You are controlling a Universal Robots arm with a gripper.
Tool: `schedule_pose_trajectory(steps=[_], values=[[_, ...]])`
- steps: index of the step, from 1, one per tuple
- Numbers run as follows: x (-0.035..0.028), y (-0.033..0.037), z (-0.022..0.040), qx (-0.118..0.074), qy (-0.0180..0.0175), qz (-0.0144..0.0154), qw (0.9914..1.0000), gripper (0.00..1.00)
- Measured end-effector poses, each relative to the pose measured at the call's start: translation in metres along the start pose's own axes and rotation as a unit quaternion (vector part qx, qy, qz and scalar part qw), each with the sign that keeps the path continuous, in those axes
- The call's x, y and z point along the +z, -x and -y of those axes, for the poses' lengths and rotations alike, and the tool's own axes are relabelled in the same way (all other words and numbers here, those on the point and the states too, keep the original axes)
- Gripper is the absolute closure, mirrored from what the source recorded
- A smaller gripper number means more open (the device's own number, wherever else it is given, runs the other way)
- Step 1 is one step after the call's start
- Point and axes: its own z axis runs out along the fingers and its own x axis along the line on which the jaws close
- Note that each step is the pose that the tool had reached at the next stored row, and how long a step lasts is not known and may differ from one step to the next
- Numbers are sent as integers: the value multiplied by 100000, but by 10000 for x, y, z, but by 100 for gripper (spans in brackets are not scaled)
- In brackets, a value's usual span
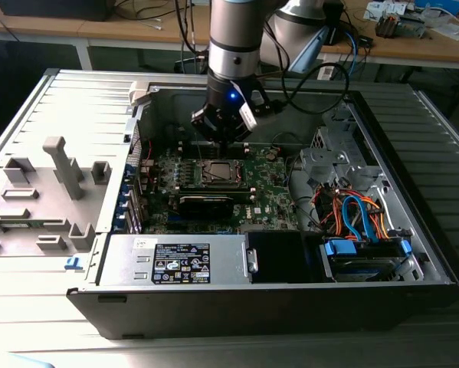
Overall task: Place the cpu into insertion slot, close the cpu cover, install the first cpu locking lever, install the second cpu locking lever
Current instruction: 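Install the first cpu locking lever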
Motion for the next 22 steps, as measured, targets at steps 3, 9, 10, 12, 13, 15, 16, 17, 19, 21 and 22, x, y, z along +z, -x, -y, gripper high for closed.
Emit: schedule_pose_trajectory(steps=[3, 9, 10, 12, 13, 15, 16, 17, 19, 21, 22], values=[[-1, -15, -1, 0, -2, 16, 100000, 89], [-1, -57, -3, 3, 6, 52, 100000, 89], [-2, -62, -3, 4, 7, 57, 100000, 89], [-8, -67, -2, 1, 7, 57, 100000, 89], [-12, -73, -3, 8, 9, 73, 100000, 89], [-19, -91, -4, 6, 28, 112, 100000, 89], [-21, -104, -4, 8, 36, 135, 100000, 89], [-21, -122, -6, 10, 68, 168, 100000, 89], [-20, -152, -7, 6, 167, 221, 100000, 89], [-19, -189, -9, -3, 361, 275, 99999, 89], [-19, -214, -10, -4, 518, 312, 99998, 89]])
